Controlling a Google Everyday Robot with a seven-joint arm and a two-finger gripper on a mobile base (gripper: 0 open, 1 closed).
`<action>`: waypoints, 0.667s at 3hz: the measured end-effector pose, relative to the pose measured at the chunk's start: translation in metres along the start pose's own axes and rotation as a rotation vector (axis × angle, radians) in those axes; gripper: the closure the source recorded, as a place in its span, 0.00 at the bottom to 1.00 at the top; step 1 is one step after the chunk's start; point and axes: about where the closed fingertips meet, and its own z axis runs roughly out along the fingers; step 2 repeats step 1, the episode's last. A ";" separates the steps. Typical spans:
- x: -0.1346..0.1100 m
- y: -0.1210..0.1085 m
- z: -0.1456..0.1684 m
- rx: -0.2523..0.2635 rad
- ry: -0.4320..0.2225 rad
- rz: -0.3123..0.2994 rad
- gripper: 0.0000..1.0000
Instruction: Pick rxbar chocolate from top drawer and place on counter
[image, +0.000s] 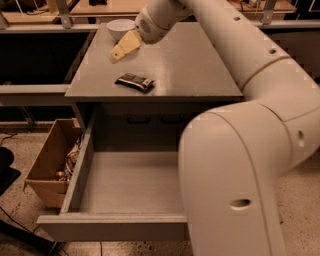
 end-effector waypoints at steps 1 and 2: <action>-0.003 0.007 -0.077 0.069 -0.161 -0.004 0.00; -0.003 0.007 -0.077 0.069 -0.161 -0.004 0.00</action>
Offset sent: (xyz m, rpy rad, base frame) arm 0.0000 0.0000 0.0000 0.0000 0.0000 0.0000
